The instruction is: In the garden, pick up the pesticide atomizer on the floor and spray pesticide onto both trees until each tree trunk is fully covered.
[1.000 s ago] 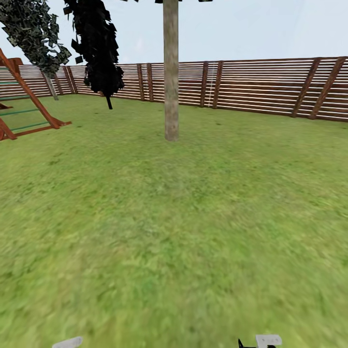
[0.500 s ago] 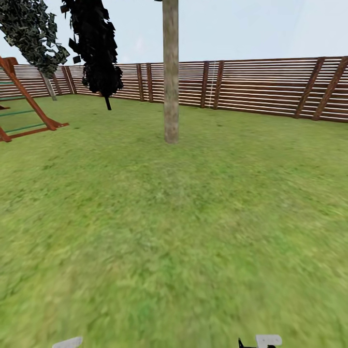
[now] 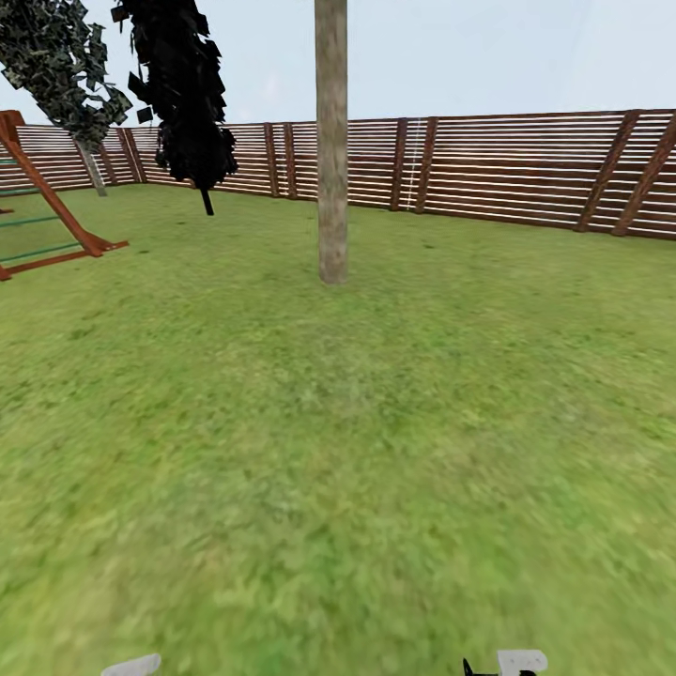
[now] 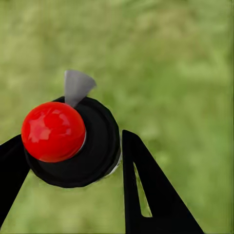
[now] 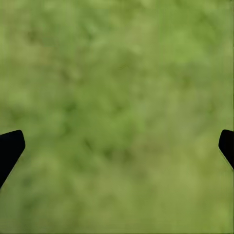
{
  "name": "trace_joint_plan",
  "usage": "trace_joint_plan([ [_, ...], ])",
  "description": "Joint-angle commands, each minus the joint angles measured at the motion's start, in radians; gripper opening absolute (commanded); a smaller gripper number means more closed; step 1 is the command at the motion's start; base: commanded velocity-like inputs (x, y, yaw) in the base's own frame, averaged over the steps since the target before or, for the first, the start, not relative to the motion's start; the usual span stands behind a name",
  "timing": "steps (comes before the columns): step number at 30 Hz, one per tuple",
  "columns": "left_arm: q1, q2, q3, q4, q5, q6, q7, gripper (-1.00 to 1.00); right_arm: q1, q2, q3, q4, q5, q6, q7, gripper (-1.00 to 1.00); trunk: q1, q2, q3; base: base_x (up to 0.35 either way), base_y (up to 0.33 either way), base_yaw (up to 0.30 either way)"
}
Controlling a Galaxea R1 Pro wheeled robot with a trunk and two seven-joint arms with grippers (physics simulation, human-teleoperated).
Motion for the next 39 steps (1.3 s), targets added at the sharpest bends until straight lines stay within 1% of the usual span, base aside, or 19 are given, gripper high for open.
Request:
trace_joint_plan([
  [1, -0.001, 0.0, -0.003, 0.001, 0.01, -0.003, -0.001, -1.0, -0.001, 0.0, -0.008, 0.001, 0.01, -0.003, -0.003, 1.0, 0.0, 0.0, -0.001, 0.341, 0.0, 0.0],
  [39, -0.001, 0.0, -0.004, 0.001, 0.009, -0.003, -0.001, -1.0, -0.001, 0.0, -0.007, 0.001, 0.01, -0.003, -0.003, 1.0, 0.0, 0.0, -0.001, 0.341, 0.0, 0.0],
])
